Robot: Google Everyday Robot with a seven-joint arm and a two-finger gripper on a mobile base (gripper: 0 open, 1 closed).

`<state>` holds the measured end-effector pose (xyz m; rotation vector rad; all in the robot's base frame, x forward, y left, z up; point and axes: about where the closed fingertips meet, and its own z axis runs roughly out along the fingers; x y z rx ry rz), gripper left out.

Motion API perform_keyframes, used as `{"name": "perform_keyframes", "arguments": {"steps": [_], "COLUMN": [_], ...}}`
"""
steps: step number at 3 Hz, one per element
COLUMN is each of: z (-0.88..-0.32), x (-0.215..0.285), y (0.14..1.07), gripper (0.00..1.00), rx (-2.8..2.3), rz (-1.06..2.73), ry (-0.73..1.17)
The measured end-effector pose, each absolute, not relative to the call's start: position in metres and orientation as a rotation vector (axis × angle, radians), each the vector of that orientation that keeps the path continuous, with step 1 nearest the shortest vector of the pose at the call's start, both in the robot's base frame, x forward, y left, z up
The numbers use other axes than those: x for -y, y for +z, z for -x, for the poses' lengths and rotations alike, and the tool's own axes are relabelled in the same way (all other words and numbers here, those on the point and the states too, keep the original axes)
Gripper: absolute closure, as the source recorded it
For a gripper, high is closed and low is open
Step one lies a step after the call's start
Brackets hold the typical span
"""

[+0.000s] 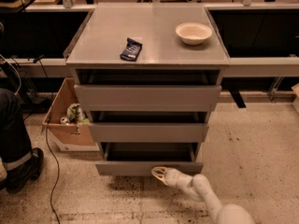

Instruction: Close bottom drawer

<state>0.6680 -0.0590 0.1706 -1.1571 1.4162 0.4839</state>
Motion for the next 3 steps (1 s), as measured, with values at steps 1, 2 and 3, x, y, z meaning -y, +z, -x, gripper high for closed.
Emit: {"name": "perform_keyframes", "arguments": {"steps": [1, 2, 3], "z": [-0.6787, -0.6787, -0.6868], "x": [0.0284, 0.0283, 0.0196], "y": [0.1817, 0.1817, 0.1755], "gripper": [1.0, 1.0, 1.0], "rx": [-1.336, -1.336, -1.338], "rz": [1.131, 1.131, 1.091], "ry": [0.52, 0.52, 0.488]}}
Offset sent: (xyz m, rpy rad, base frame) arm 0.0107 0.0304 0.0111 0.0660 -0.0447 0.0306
